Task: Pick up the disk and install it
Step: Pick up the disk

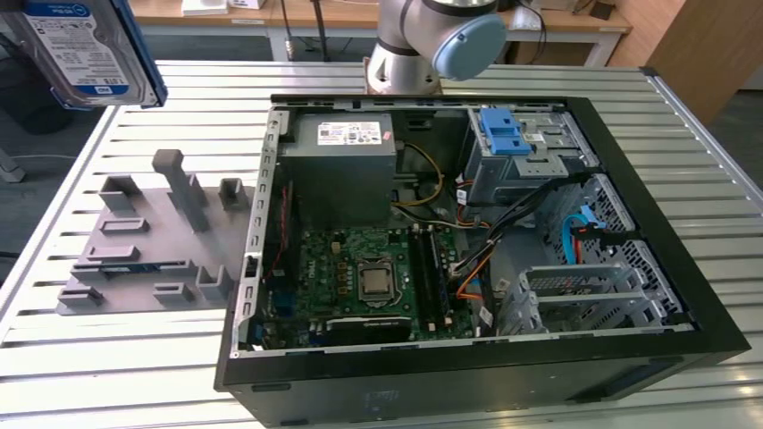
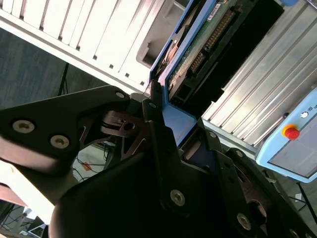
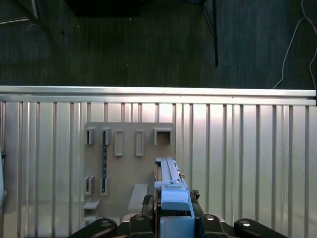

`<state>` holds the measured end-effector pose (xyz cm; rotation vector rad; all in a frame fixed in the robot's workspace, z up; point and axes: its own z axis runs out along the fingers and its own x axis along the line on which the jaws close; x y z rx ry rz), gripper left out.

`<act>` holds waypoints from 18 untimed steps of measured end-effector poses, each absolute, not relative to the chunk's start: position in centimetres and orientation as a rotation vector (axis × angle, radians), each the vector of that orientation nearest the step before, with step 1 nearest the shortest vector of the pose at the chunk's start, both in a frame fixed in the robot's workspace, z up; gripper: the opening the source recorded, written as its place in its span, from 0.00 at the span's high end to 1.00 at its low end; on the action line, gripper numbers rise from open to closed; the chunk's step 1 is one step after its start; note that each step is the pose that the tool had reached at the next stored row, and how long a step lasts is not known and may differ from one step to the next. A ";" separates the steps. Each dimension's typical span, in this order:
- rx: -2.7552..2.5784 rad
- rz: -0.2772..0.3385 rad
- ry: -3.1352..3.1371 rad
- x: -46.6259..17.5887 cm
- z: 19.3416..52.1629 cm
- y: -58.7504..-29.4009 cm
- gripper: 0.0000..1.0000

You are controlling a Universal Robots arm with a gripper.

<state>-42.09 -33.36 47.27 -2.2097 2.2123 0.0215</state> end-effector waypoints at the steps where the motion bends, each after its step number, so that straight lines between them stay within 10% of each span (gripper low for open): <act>1: -2.210 0.022 2.212 -42.0 47.3 -33.4 0.64; 18: -2.210 0.022 2.212 -40.8 47.3 -33.4 0.64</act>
